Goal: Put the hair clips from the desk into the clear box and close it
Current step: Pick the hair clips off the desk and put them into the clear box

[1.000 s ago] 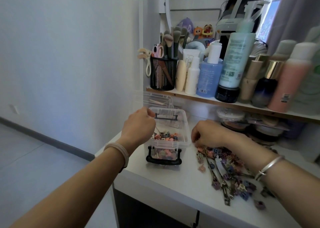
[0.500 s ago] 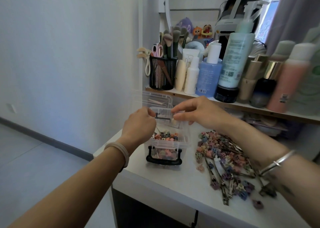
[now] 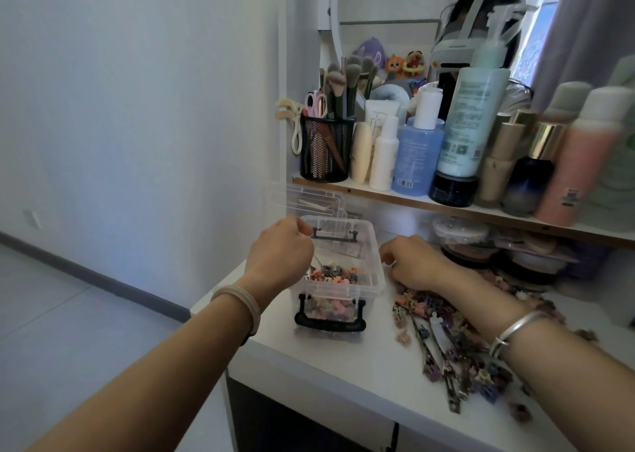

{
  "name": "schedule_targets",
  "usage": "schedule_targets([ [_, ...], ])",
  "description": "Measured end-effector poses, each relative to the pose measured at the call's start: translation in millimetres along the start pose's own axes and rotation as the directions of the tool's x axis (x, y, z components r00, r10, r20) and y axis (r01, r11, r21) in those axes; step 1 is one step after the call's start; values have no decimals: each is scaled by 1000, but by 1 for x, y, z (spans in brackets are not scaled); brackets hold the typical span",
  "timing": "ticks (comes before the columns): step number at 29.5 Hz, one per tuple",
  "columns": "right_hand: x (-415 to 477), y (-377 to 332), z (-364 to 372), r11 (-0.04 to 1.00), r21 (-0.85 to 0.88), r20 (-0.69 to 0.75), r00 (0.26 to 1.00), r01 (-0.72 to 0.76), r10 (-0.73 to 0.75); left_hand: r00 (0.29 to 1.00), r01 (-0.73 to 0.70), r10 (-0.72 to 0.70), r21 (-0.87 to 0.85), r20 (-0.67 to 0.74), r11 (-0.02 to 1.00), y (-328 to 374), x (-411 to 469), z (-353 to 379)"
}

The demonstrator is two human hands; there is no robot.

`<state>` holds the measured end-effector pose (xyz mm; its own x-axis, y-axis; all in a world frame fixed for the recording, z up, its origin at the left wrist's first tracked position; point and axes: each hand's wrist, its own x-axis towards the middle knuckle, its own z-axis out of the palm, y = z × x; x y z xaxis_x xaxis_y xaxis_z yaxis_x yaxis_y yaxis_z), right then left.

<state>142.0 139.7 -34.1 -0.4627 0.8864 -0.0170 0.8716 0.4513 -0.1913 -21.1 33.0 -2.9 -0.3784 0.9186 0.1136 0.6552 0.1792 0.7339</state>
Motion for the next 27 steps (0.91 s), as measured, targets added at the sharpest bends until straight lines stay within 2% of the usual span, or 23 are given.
schedule_targets([
  [6,11,-10,5,999,21,-54,997,47,-46,1000,21,-21,11,-16,1000,-2,0,-5],
  [10,14,-16,6,991,-56,-7,993,120,-121,999,22,-21,24,-29,999,-6,1,-8],
  [15,7,-15,-4,994,-13,44,993,109,-109,999,17,-16,31,-28,999,-8,3,-8],
  [17,3,-12,-15,994,82,-4,997,78,-78,999,21,-20,32,-31,999,-8,3,-8],
  [19,-2,-14,-32,955,290,-105,994,67,-38,999,22,-21,36,-33,999,-8,3,-8],
  [22,-14,-23,-57,754,636,-186,981,165,-58,999,23,-22,31,-27,999,-6,2,-5],
  [23,-17,-27,-61,712,675,-166,980,191,-106,999,22,-22,28,-23,999,-5,2,-4],
  [25,-25,-35,-63,715,664,-70,971,217,-229,1000,17,-17,20,-15,1000,-2,1,-1],
  [27,-25,-33,-61,720,660,-51,969,214,-242,1000,9,-8,15,-15,1000,1,1,0],
])
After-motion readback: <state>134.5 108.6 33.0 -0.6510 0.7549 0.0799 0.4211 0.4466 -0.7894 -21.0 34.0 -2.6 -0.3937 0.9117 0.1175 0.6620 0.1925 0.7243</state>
